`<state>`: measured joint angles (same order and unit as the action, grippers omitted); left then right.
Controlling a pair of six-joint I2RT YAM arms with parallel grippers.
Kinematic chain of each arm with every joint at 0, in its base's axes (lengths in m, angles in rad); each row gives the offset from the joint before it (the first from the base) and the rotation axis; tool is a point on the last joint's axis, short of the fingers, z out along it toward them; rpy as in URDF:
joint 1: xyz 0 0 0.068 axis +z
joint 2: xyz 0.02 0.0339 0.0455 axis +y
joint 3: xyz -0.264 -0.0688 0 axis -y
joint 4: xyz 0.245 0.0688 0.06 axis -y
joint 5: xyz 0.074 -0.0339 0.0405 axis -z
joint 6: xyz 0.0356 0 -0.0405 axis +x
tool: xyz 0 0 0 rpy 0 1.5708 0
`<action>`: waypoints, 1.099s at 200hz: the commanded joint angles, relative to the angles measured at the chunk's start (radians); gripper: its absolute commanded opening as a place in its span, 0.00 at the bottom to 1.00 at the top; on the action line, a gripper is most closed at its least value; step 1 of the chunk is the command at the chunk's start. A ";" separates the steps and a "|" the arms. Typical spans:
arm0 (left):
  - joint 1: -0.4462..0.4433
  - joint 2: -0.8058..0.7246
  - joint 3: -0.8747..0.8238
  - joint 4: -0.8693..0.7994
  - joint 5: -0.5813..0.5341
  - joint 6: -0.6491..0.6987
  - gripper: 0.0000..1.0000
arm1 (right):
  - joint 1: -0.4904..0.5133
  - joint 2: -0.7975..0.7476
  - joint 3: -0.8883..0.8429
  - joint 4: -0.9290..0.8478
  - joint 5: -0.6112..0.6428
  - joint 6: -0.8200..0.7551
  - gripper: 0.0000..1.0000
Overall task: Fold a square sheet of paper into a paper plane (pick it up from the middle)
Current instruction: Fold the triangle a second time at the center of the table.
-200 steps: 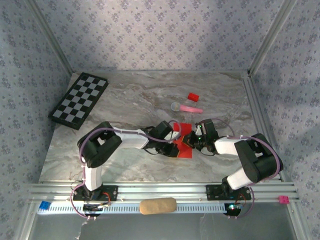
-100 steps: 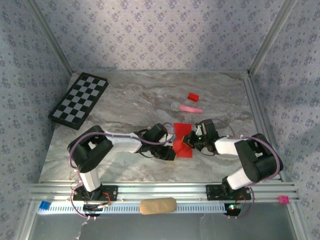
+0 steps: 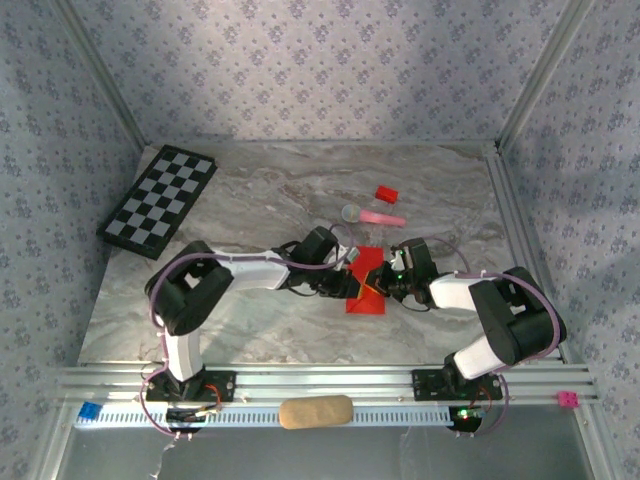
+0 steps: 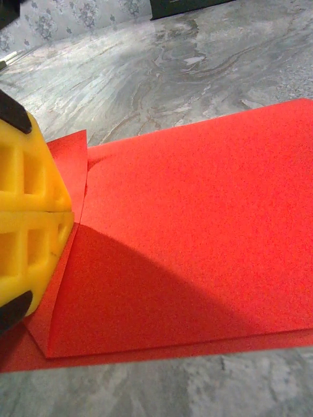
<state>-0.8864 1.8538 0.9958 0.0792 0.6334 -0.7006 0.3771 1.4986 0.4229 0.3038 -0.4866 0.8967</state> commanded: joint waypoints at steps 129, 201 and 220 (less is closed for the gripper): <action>-0.032 0.061 -0.047 -0.145 -0.130 0.072 0.05 | -0.009 -0.021 -0.005 -0.101 0.035 -0.024 0.03; -0.036 0.048 -0.049 -0.148 -0.159 0.066 0.01 | 0.048 -0.190 -0.002 -0.162 0.026 -0.053 0.04; -0.036 0.048 -0.052 -0.139 -0.161 0.060 0.01 | 0.082 -0.159 -0.003 -0.143 0.029 -0.045 0.03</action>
<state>-0.9131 1.9026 0.9825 0.0265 0.5304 -0.6518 0.4236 1.3193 0.4232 0.1886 -0.4675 0.8631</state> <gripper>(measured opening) 0.063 0.051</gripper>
